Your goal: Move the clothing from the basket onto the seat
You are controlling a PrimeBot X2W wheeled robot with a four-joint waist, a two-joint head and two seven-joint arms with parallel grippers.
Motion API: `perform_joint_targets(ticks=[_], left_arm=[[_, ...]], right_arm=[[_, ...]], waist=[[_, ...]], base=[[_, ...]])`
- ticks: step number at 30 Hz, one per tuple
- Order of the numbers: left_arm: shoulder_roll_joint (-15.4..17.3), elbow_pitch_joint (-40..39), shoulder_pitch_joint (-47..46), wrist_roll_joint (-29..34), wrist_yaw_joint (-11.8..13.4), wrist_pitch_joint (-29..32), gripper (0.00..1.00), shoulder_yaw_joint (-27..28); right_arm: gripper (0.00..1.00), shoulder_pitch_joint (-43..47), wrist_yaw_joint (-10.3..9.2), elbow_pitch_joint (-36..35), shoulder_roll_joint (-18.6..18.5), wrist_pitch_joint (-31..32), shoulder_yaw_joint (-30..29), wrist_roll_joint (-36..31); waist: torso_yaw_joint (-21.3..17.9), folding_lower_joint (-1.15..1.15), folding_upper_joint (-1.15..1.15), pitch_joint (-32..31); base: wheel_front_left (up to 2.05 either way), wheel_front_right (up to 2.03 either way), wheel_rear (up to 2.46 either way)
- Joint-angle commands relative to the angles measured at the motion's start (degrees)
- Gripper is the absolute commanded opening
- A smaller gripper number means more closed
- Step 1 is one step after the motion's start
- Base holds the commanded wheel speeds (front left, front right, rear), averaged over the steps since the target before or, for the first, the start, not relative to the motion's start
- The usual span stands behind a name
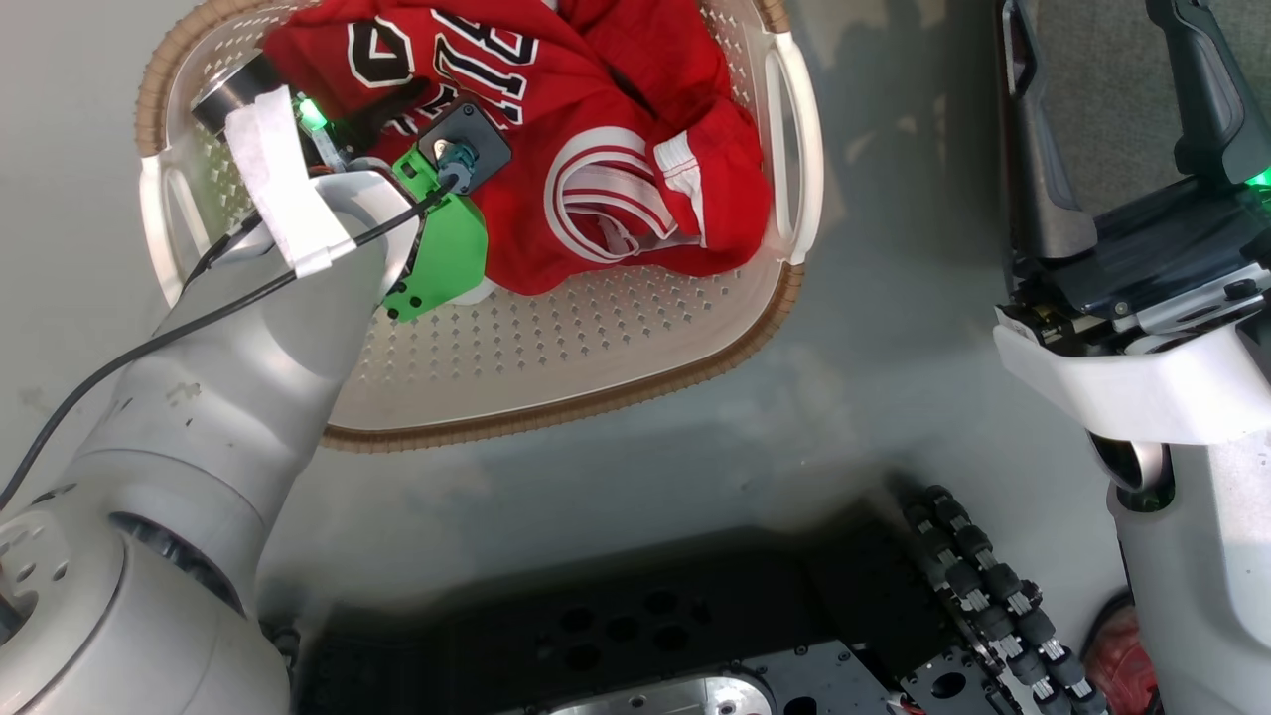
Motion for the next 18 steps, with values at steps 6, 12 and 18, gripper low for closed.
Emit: perform_joint_targets(ticks=[6, 12, 18], left_arm=[[0.2, 0.3, -0.2, -0.2, 0.0, -2.5, 0.0, -1.0], [-0.3, 0.4, 3.0, -1.7, -0.1, -4.4, 0.0, -1.4], [-0.8, -1.0, 8.3, -4.3, -0.1, -5.7, 0.0, -2.1]], right_arm=[[1.0, -0.2, -0.02, 0.3, 0.2, -0.3, 0.1, -0.1], [1.0, -0.5, -0.02, 1.7, 1.0, -0.3, 0.8, 0.4], [1.0, 0.9, -0.02, 3.5, 1.8, -0.3, 1.4, 0.8]], waist=[[-0.1, 0.0, 0.0, -0.5], [0.2, 0.0, 0.0, -4.9], [0.5, 0.0, 0.0, -11.9]], base=[[0.0, 0.0, 0.0], [0.0, 0.0, 0.0], [0.0, 0.0, 0.0]])
